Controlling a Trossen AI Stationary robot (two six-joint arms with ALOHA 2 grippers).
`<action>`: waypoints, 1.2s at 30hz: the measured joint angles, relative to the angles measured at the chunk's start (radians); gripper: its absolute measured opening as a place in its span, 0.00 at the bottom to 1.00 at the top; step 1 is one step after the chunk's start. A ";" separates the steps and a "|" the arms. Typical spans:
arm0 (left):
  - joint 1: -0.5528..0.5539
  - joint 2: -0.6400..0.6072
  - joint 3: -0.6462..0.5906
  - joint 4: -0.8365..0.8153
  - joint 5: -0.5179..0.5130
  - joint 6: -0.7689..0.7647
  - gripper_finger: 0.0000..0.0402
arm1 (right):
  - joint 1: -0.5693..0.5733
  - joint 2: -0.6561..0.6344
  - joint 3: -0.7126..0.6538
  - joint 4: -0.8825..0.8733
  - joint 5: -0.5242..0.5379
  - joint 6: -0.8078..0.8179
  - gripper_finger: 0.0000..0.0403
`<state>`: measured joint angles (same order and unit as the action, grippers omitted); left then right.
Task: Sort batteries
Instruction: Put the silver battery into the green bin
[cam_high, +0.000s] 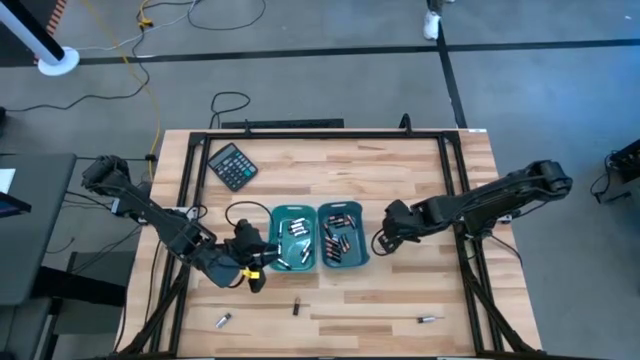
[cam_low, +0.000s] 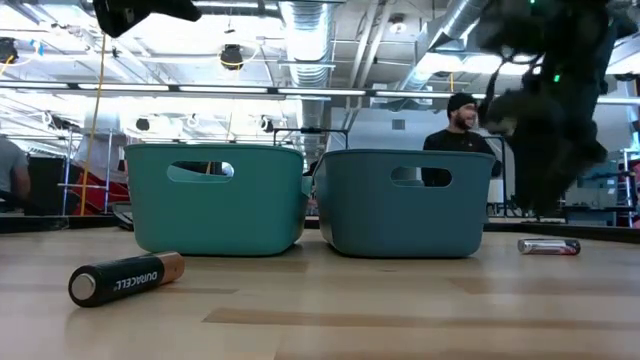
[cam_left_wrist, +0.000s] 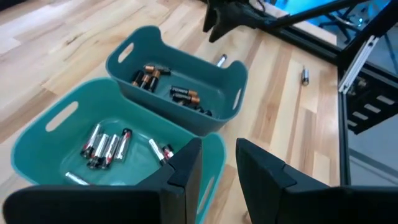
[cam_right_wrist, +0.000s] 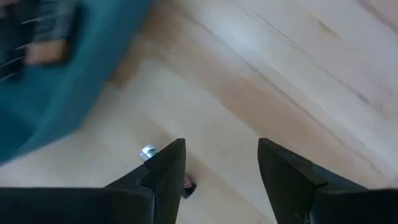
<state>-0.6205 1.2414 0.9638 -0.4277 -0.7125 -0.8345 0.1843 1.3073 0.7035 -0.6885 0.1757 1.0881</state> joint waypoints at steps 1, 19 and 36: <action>0.000 -0.006 0.000 -0.004 0.000 0.000 0.24 | 0.008 -0.012 0.006 0.006 0.000 -0.039 0.54; -0.005 -0.019 0.000 -0.019 -0.001 0.001 0.24 | 0.112 0.190 0.010 0.192 -0.157 -0.521 0.48; -0.034 -0.018 0.000 -0.053 0.078 -0.033 0.24 | 0.108 0.159 0.005 0.077 -0.177 -0.368 0.04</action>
<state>-0.6548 1.2229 0.9638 -0.4802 -0.6344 -0.8678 0.2920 1.4659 0.7084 -0.6112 -0.0014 0.7204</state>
